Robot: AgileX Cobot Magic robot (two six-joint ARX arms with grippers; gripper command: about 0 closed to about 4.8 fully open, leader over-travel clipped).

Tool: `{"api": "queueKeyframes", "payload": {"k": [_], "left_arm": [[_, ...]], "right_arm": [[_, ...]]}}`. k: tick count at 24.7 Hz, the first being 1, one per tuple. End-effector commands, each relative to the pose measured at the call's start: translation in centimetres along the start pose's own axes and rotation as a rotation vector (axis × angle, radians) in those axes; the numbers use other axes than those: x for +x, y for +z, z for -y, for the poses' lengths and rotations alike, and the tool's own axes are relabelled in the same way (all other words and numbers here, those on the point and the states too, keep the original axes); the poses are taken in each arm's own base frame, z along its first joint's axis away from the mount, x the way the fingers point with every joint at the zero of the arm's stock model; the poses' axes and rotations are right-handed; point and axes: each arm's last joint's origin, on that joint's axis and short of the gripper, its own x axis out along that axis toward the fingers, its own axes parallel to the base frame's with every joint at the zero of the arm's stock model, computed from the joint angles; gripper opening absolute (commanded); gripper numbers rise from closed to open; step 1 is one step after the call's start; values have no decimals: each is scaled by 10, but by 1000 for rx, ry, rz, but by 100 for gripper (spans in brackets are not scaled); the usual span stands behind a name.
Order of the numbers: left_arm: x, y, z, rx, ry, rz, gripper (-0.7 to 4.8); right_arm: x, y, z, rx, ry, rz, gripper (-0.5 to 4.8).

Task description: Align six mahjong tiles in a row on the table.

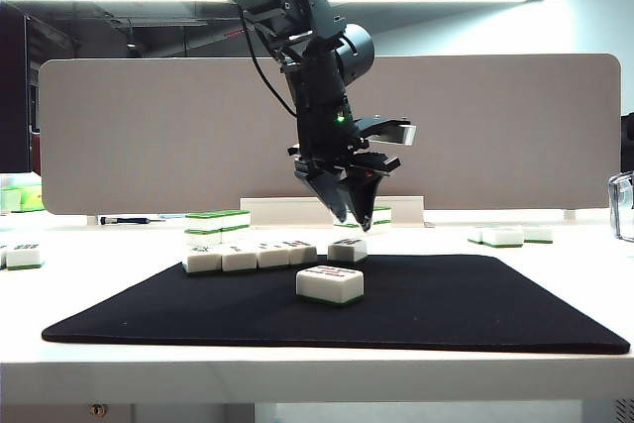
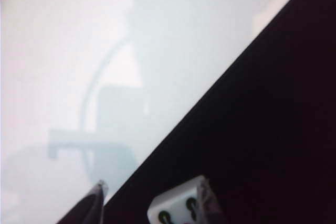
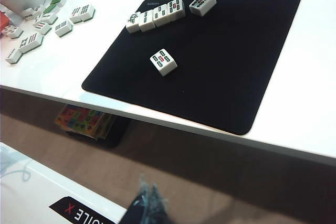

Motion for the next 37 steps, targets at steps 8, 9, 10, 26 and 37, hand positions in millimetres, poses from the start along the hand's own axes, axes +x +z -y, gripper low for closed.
{"api": "queueKeyframes", "payload": {"k": [8,9,10,26,37], "left_arm": [[9,5,15,24,-17,12,224],[14,4,15,26,-17,5,224],[14,4,16,27,-16,4,224],[17,-6,7,18,151,-115,212],[17,-8,7,-41,180,-145,212]], "right_arm": [[-2,0,0,-20,-29,34,-1],[-2,0,0,-20,-29,34,-1],[-2,0,0,-20,-29,34,-1],[-2,0,0,-20,-30,34,-1],[-2,0,0,-20,-30,34,-1]]}}
